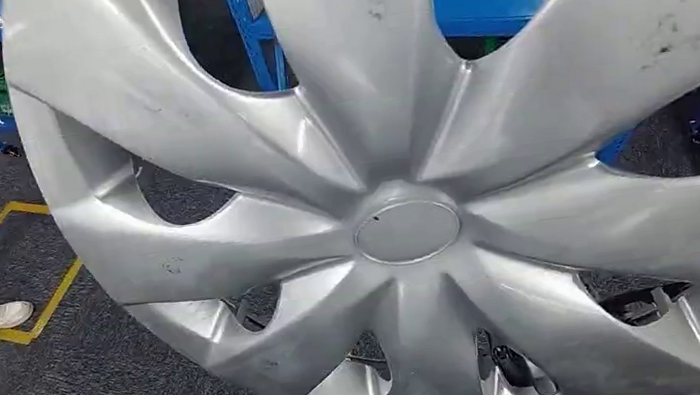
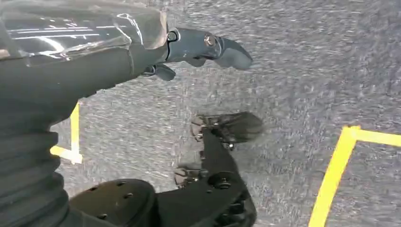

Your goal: Take the parts from the cabinet and place them on the table.

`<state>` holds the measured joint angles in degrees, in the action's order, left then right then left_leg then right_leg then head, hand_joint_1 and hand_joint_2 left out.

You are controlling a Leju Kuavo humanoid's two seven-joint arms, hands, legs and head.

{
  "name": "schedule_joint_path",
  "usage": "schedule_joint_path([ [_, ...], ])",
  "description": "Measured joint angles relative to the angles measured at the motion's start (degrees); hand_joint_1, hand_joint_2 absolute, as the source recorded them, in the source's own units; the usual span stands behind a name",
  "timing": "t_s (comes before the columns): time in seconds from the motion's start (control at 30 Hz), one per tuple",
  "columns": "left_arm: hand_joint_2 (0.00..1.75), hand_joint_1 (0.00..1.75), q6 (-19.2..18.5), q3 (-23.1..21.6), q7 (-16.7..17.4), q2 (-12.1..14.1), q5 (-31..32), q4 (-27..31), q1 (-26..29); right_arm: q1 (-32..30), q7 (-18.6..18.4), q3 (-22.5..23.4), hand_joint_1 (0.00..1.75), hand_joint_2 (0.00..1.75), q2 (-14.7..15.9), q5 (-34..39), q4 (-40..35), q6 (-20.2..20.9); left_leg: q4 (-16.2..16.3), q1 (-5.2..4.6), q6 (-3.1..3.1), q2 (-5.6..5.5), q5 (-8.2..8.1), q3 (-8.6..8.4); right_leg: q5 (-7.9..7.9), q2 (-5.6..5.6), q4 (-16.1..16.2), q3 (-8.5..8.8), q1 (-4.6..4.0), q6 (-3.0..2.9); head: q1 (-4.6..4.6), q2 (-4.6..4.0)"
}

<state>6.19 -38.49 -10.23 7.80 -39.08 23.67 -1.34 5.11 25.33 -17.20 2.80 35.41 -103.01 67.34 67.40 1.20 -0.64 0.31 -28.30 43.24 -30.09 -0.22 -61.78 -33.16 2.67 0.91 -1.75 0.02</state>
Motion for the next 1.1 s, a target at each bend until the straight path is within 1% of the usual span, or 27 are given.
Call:
schedule_joint_path([
  [0.03,1.75,0.00,-0.02,0.00,0.00,0.00,0.00,0.04,-0.02,-0.08,0.00,0.00,1.75,1.75,0.02,0.00,0.00,0.00,4.50,0.00,-0.07,0.00,-2.83,0.83,0.52,-0.03,0.00,-0.57,-0.27,-0.29,-0.04,0.00],
  [0.07,1.75,0.00,-0.02,0.00,0.00,-0.02,0.00,0.11,-0.01,-0.07,0.00,0.00,1.75,1.75,0.02,-0.02,0.00,0.00,8.23,-0.01,-0.02,0.00,-4.56,1.30,1.11,-0.04,-0.01,-1.26,-0.55,-0.39,0.00,0.00],
  [0.1,1.75,0.00,-0.11,0.00,0.02,-0.04,0.00,0.11,0.01,-0.07,0.00,0.00,1.75,1.75,0.02,-0.11,0.00,0.00,10.05,-0.06,0.20,-0.04,-4.46,0.92,1.75,-0.02,-0.01,-2.11,-0.87,-0.49,-0.04,0.00],
  [0.13,1.75,0.00,-0.17,0.00,0.02,-0.04,0.00,0.20,0.00,-0.08,0.00,-0.02,1.75,1.75,0.02,-0.13,0.00,0.04,9.38,-0.22,0.73,-0.11,-3.30,-0.55,2.33,0.04,-0.01,-2.86,-1.27,-0.61,-0.07,0.00],
  [0.17,1.75,0.00,-0.20,0.00,0.02,-0.02,0.00,0.35,-0.01,-0.07,0.02,-0.02,1.75,1.75,0.02,-0.17,0.00,0.07,6.91,-0.49,1.58,-0.15,-1.75,-2.98,2.88,0.10,-0.01,-3.51,-1.65,-0.69,-0.04,0.00],
  [0.23,1.75,0.00,-0.26,-0.02,0.02,0.11,0.02,0.61,-0.11,-0.05,0.07,0.00,1.75,1.75,0.02,-0.22,-0.02,0.11,-1.99,-2.09,4.50,-0.54,-0.42,-10.14,3.87,0.26,0.13,-4.37,-2.18,-0.92,-0.04,0.00],
  [0.27,1.75,0.00,-0.35,-0.02,0.11,0.90,0.02,0.65,-0.18,-0.12,0.11,0.00,1.75,1.75,-0.13,-0.22,-0.02,0.11,-6.19,-2.23,6.29,-0.21,-3.25,-12.79,4.45,0.18,0.46,-4.50,-2.20,-0.62,0.40,0.00],
  [0.3,1.75,0.00,-0.33,-0.02,0.07,0.94,0.04,0.81,-0.18,-0.09,0.11,0.02,1.75,1.75,-0.02,-0.31,0.02,0.11,-8.50,-2.63,5.83,-0.23,-3.35,-13.68,4.94,-0.08,0.74,-4.36,-1.51,-0.32,0.37,0.00],
  [0.33,1.75,0.00,-0.33,-0.02,0.09,1.18,0.04,0.83,-0.18,-0.03,0.11,0.00,1.75,1.75,-0.04,-0.37,0.02,0.13,-8.58,-3.09,5.44,-0.55,-2.85,-13.57,5.64,-0.25,1.28,-4.54,-0.69,0.65,0.33,0.00],
  [0.4,1.75,0.00,-0.31,-0.02,0.20,1.86,0.02,0.83,-0.12,-0.09,0.26,0.00,1.75,1.75,-0.24,-0.46,-0.07,0.20,-11.01,-4.04,5.58,-0.63,-0.20,-13.71,7.43,-0.13,3.11,-4.34,-0.02,1.12,0.11,0.00],
  [0.43,1.75,0.00,-0.39,-0.02,0.20,1.70,0.02,0.90,-0.12,-0.12,0.31,0.09,1.75,1.75,-0.09,-0.48,-0.04,0.20,-14.83,-3.16,5.77,-0.19,2.14,-14.93,7.05,-0.06,2.95,-4.72,-0.33,0.64,0.04,0.00],
  [0.47,1.75,0.00,-0.48,-0.02,0.22,1.46,0.02,0.96,-0.24,-0.12,0.35,0.11,1.75,1.75,-0.07,-0.50,-0.04,0.20,-15.74,-3.36,6.21,-0.28,3.41,-14.78,5.16,0.08,2.39,-5.06,-0.76,0.24,-0.07,0.00],
  [0.5,1.75,0.00,-0.55,0.00,0.24,1.49,0.02,1.03,-0.49,0.09,0.42,0.15,1.75,1.75,0.00,-0.50,-0.04,0.20,-15.90,-3.03,6.58,-0.13,4.26,-14.07,1.83,0.14,-0.51,-5.74,-0.90,-0.51,0.26,0.00],
  [0.57,1.75,0.00,-0.61,-0.02,0.24,0.92,0.00,1.07,-0.54,0.17,0.48,0.24,1.75,1.75,0.15,-0.59,-0.04,0.13,-15.55,-2.81,5.27,-0.05,5.17,-12.49,-2.52,0.14,-7.23,-6.54,-0.79,-0.48,0.31,0.00],
  [0.6,1.75,0.00,-0.63,-0.02,0.24,0.74,0.00,1.07,-0.54,0.17,0.48,0.24,1.75,1.75,0.18,-0.66,-0.04,0.11,-14.92,-2.62,4.78,-0.02,5.61,-11.34,-2.71,0.14,-10.14,-6.69,-0.67,0.21,0.35,0.00],
  [0.63,1.75,0.00,-0.63,-0.04,0.26,0.42,0.00,1.07,-0.55,0.17,0.48,0.24,1.75,1.75,0.24,-0.68,-0.04,0.09,-14.07,-2.34,4.31,0.04,5.91,-10.04,-1.51,0.14,-11.12,-6.09,-0.57,1.25,0.33,0.00],
  [0.7,1.75,0.00,-0.63,-0.04,0.26,0.09,0.00,1.07,-0.55,0.29,0.48,0.24,1.75,1.75,0.33,-0.68,-0.04,-0.07,-11.46,-1.31,3.44,0.19,6.36,-6.74,2.31,0.11,-7.39,-2.30,-0.04,3.72,0.33,0.00],
  [0.73,1.75,0.00,-0.59,-0.04,0.26,0.07,-0.02,1.07,-0.58,0.47,0.48,0.24,1.75,1.75,0.31,-0.68,-0.04,-0.13,-9.53,-0.92,2.91,0.23,6.39,-4.78,1.54,0.14,-3.46,0.06,0.43,4.62,0.37,0.00],
  [0.77,1.75,0.00,-0.39,0.00,0.31,0.77,-0.07,1.03,-0.55,0.68,0.48,0.20,1.75,1.75,0.26,-0.68,0.00,-0.20,-8.09,-1.18,2.39,0.20,6.45,-2.95,-1.98,0.28,-1.27,1.38,-0.37,4.50,0.92,0.00],
  [0.8,1.75,0.00,-0.48,-0.07,0.33,0.44,-0.11,1.09,-0.47,0.63,0.48,0.22,1.75,1.75,0.35,-0.74,-0.04,-0.22,-6.34,-1.36,2.14,0.05,6.30,-2.06,-2.59,0.65,-1.00,1.28,-0.42,2.63,0.74,0.00],
  [0.83,1.75,0.00,-0.33,-0.04,0.30,0.53,-0.26,1.07,-0.39,0.55,0.48,0.24,1.75,1.75,0.28,-0.74,-0.02,-0.26,-5.57,-1.38,2.02,-0.17,6.36,-1.69,-2.79,0.54,-1.29,0.55,-0.06,2.06,0.66,0.00],
  [0.9,1.75,0.00,-0.18,-0.04,0.31,0.79,-0.30,1.01,-0.22,0.74,0.48,0.15,1.75,1.75,0.07,-0.87,0.02,-0.39,-5.34,-1.21,2.13,-0.27,7.36,-1.15,-2.23,0.36,-2.20,0.03,-0.24,0.86,0.48,0.00],
  [0.93,1.75,0.00,-0.17,-0.04,0.31,0.94,-0.35,0.96,-0.14,0.92,0.48,0.15,1.75,1.75,0.02,-0.90,0.02,-0.42,-5.16,-0.99,1.90,-0.21,6.82,-0.71,-1.73,0.09,-2.20,-0.86,-0.18,0.22,0.50,0.00],
  [0.97,1.75,0.00,-0.17,-0.04,0.31,0.90,-0.35,0.96,-0.12,1.00,0.52,0.11,1.75,1.75,-0.07,-0.94,-0.02,-0.44,-3.83,-0.93,1.55,-0.20,3.56,-0.27,-1.14,0.14,-2.21,-1.23,-0.26,-0.54,0.20,0.00],
  [1.03,1.75,0.00,-0.17,-0.04,0.28,0.79,-0.35,0.98,-0.26,1.33,0.52,0.11,1.75,1.75,-0.28,-0.98,-0.15,-0.48,2.82,-0.68,1.09,-0.19,-3.50,0.79,0.18,0.15,-2.18,-2.64,-0.42,-0.62,0.07,0.00],
  [1.07,1.75,0.00,-0.15,-0.04,0.22,0.74,-0.35,0.98,-0.39,1.35,0.52,0.11,1.75,1.75,-0.31,-1.01,-0.15,-0.57,6.99,-0.61,1.06,-0.17,-6.14,1.26,0.86,0.13,-2.19,-3.46,-0.64,-0.69,0.09,0.00],
  [1.1,1.75,0.00,-0.06,-0.02,0.17,0.66,-0.33,1.05,-0.43,1.37,0.52,0.11,1.75,1.75,-0.31,-1.03,-0.15,-0.59,10.34,-0.61,1.19,-0.17,-7.15,1.28,1.56,0.09,-2.21,-4.32,-0.88,-0.72,0.11,0.00],
])
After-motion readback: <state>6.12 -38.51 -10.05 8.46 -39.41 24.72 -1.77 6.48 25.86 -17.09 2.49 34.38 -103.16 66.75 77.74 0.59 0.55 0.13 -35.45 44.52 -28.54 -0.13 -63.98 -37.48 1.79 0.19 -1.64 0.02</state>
